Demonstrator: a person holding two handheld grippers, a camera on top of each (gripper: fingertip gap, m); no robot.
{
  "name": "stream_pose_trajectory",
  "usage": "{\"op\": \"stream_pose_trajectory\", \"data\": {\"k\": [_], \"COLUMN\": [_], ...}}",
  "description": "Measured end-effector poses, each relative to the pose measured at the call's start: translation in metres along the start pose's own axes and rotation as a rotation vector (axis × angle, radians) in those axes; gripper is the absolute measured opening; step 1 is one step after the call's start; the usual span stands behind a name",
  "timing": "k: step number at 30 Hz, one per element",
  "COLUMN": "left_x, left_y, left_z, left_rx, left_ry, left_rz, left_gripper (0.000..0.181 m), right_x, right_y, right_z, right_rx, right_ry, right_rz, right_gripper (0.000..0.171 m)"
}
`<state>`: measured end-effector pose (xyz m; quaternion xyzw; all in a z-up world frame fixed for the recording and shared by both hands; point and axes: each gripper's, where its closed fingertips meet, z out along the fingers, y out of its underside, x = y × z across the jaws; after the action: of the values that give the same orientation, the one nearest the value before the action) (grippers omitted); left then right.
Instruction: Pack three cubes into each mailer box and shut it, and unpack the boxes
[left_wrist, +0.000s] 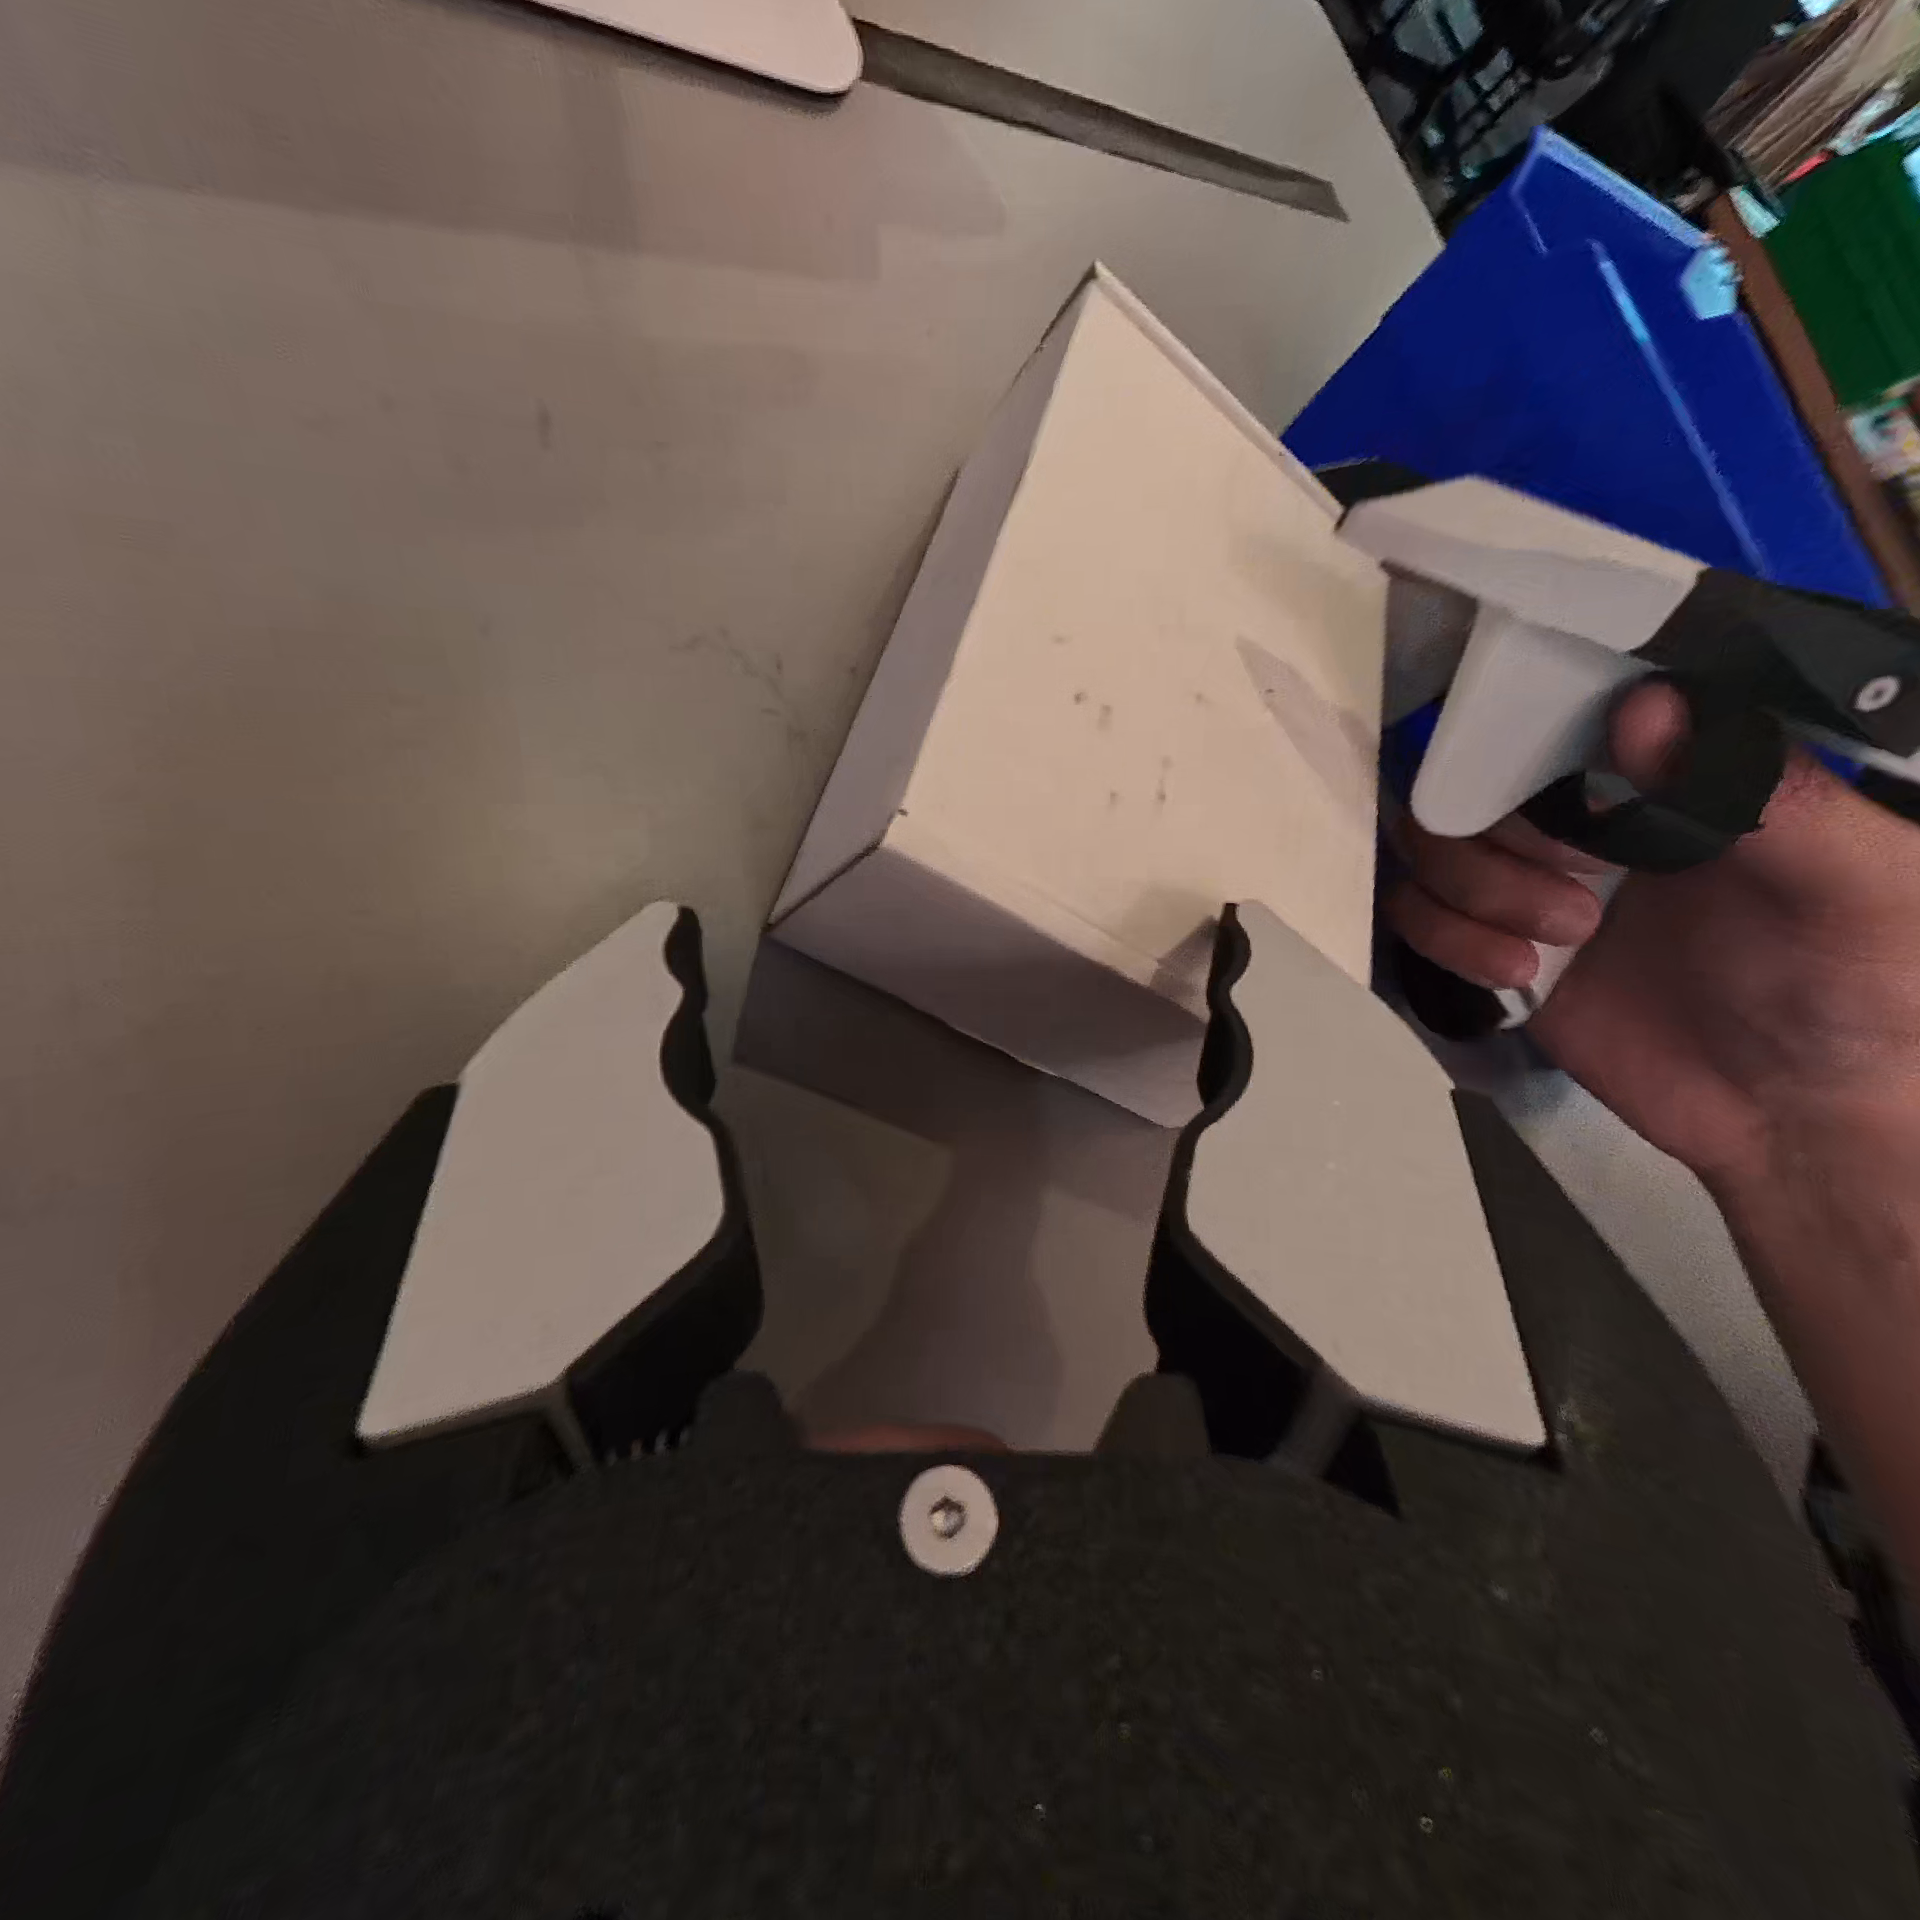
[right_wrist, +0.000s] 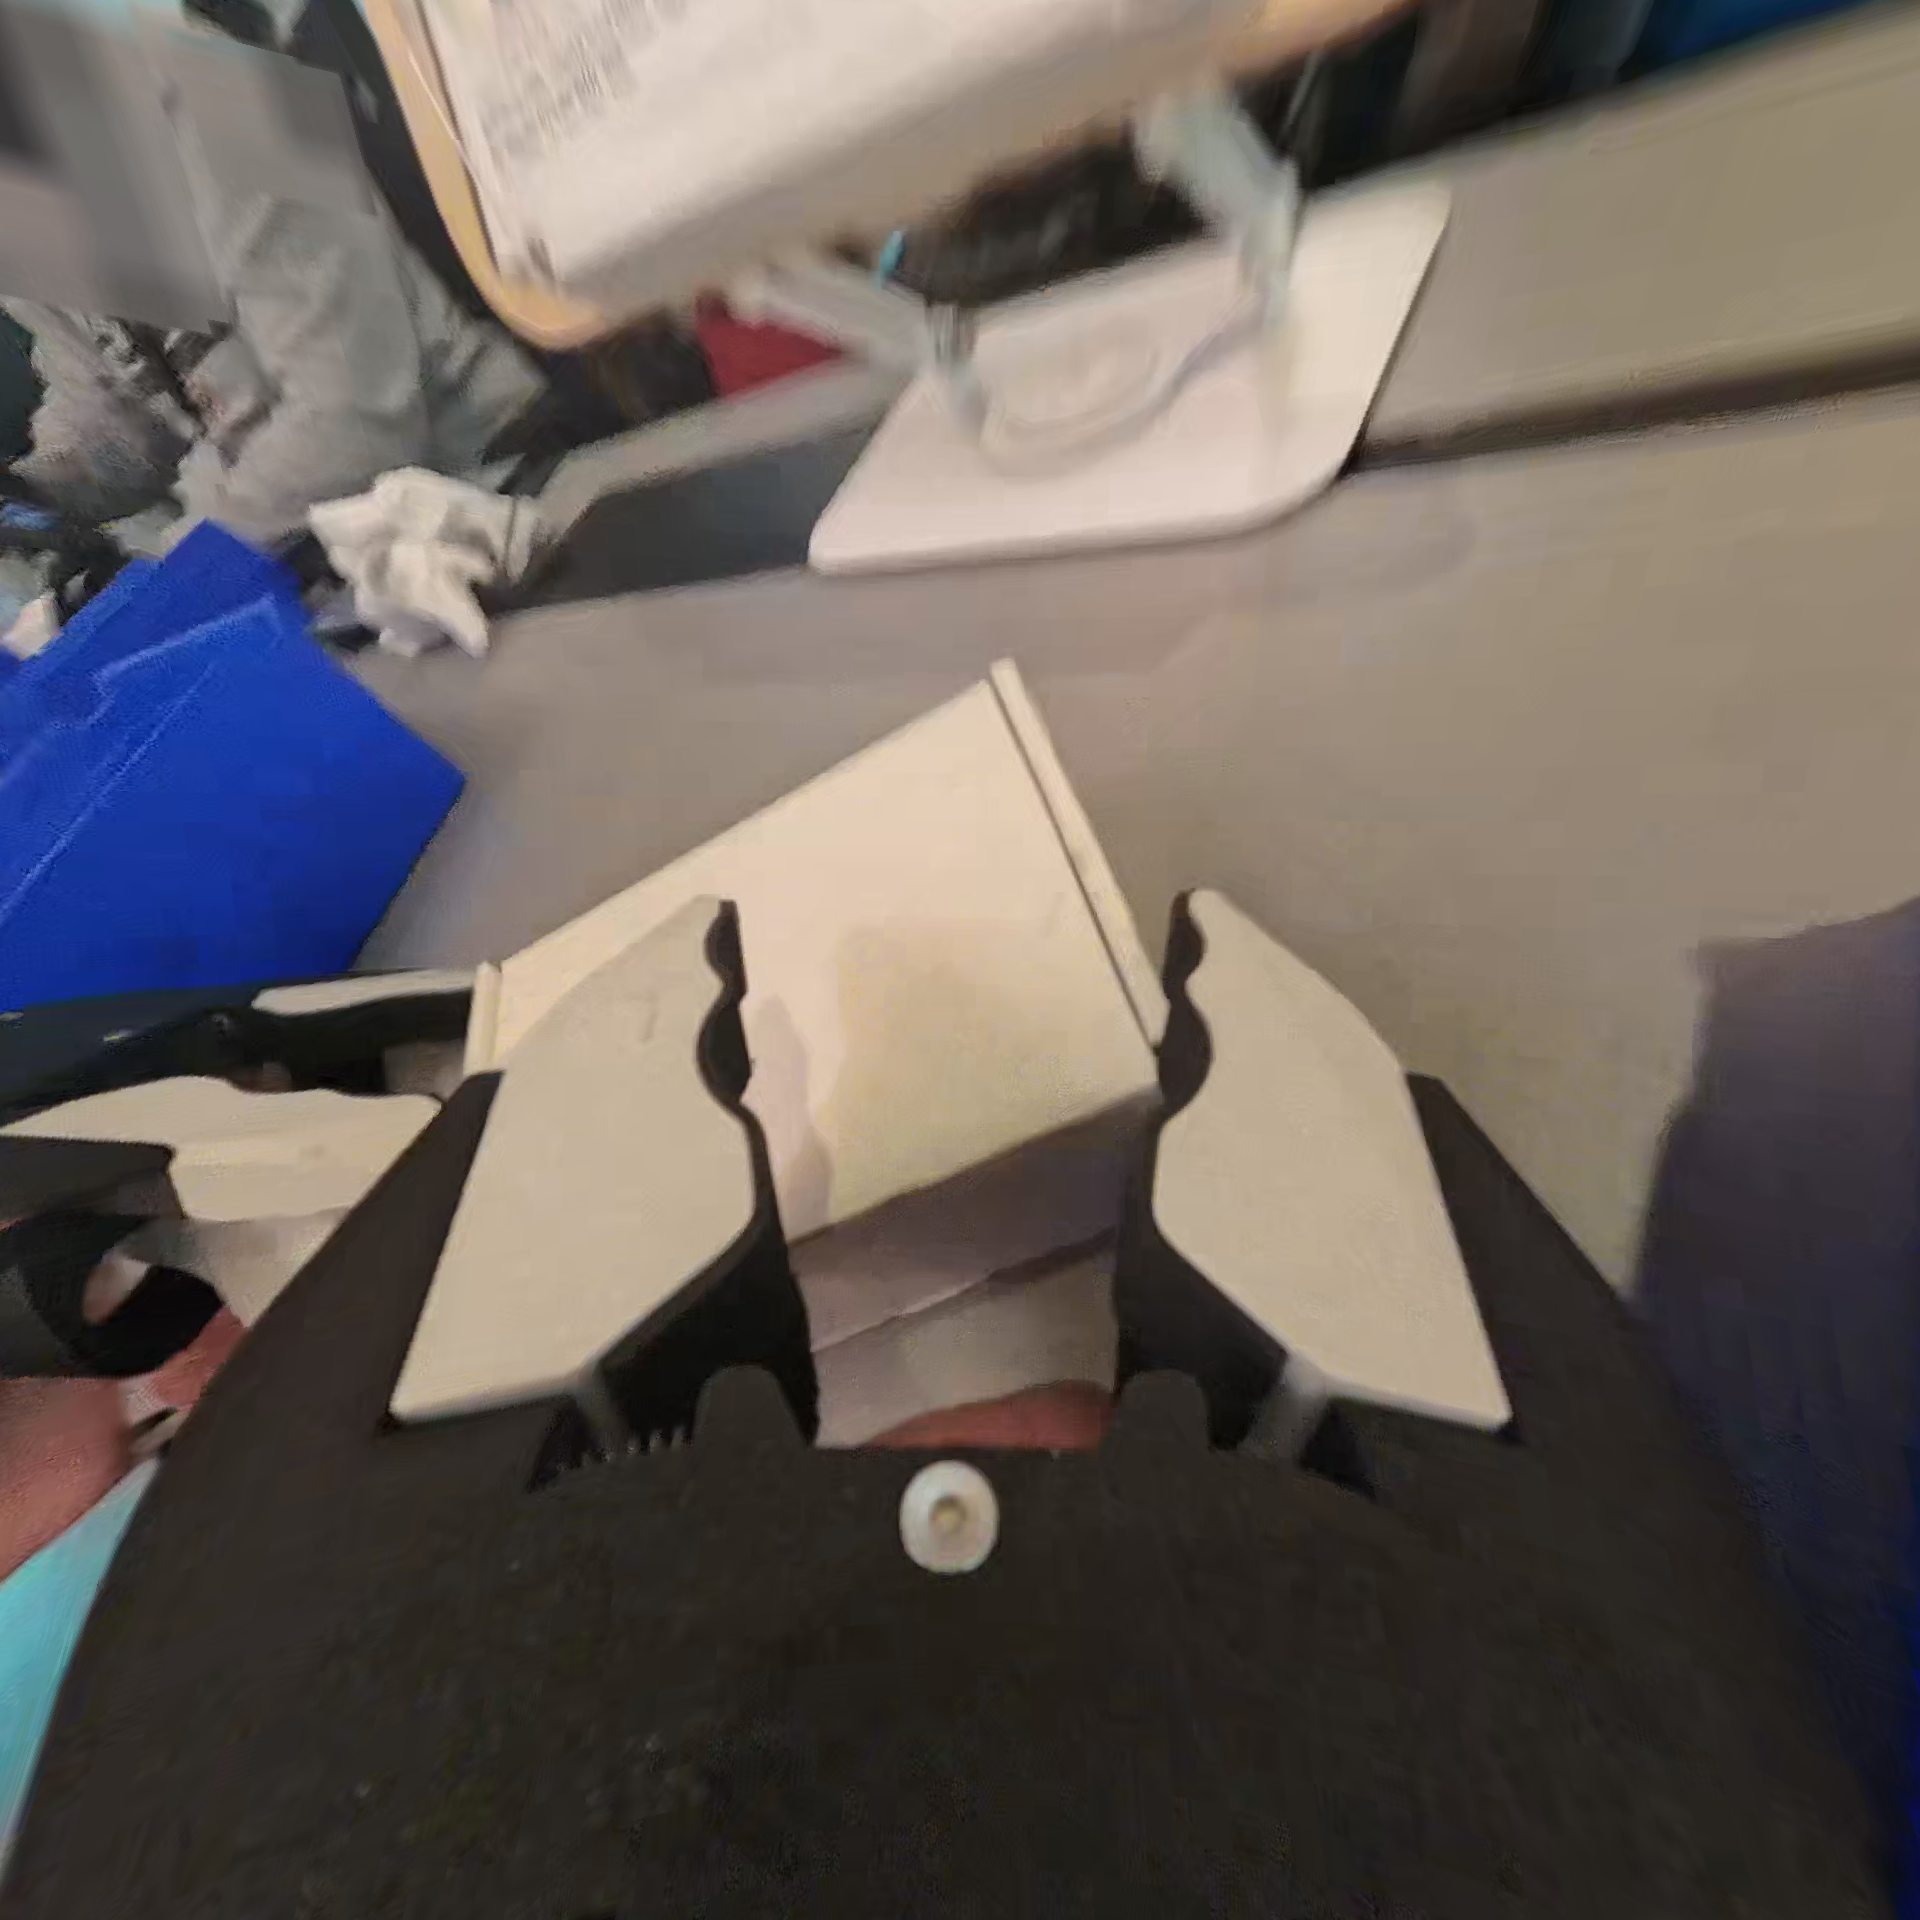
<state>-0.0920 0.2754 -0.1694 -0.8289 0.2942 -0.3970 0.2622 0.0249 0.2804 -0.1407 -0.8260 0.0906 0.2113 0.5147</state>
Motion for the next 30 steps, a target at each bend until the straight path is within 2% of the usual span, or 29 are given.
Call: {"op": "stream_pose_trajectory", "data": {"k": [1, 2, 3, 5, 7, 9, 11, 13, 15, 18, 20, 25, 27, 30], "left_x": [0.002, 0.007, 0.009, 0.006, 0.005, 0.010, 0.016, 0.019, 0.022, 0.021, 0.018, 0.021, 0.023, 0.038], "left_y": [0.001, 0.003, 0.005, 0.012, 0.025, 0.043, 0.060, 0.073, 0.082, 0.092, 0.101, 0.086, 0.089, 0.106], "left_z": [-0.001, -0.003, -0.004, -0.009, -0.020, -0.033, -0.049, -0.066, -0.085, -0.116, -0.129, -0.128, -0.119, -0.111], "left_rx": [-0.001, -0.009, -0.016, -0.027, -0.058, -0.081, -0.087, -0.086, -0.065, -0.010, -0.009, 0.024, -0.017, -0.075], "left_ry": [0.007, 0.044, 0.051, -0.011, -0.081, -0.085, -0.075, -0.065, -0.054, -0.094, -0.127, -0.168, -0.156, -0.022], "left_rz": [0.014, 0.019, 0.004, 0.052, 0.145, 0.168, 0.181, 0.188, 0.197, 0.252, 0.292, 0.343, 0.340, 0.182], "left_gripper": [0.093, 0.082, 0.084, 0.099, 0.127, 0.133, 0.133, 0.131, 0.115, 0.100, 0.098, 0.095, 0.093, 0.088], "right_x": [-0.001, -0.004, -0.009, -0.024, -0.049, -0.067, -0.081, -0.097, -0.107, -0.105, -0.101, -0.074, -0.080, -0.094], "right_y": [0.000, 0.001, 0.005, 0.014, 0.033, 0.049, 0.065, 0.080, 0.089, 0.089, 0.095, 0.131, 0.147, 0.158], "right_z": [0.002, 0.000, -0.002, -0.003, -0.011, -0.023, -0.036, -0.052, -0.071, -0.106, -0.121, -0.114, -0.110, -0.105], "right_rx": [0.007, 0.010, -0.010, -0.016, -0.053, -0.072, -0.108, -0.148, -0.176, -0.134, -0.155, -0.311, -0.381, -0.410], "right_ry": [-0.038, -0.067, -0.091, -0.124, -0.155, -0.143, -0.154, -0.218, -0.265, -0.214, -0.166, 0.021, -0.008, -0.080], "right_rz": [0.034, 0.070, 0.098, 0.125, 0.053, -0.029, -0.090, -0.107, -0.120, -0.239, -0.321, -0.529, -0.508, -0.422], "right_gripper": [0.076, 0.072, 0.066, 0.065, 0.066, 0.075, 0.077, 0.077, 0.077, 0.075, 0.072, 0.068, 0.068, 0.067]}}
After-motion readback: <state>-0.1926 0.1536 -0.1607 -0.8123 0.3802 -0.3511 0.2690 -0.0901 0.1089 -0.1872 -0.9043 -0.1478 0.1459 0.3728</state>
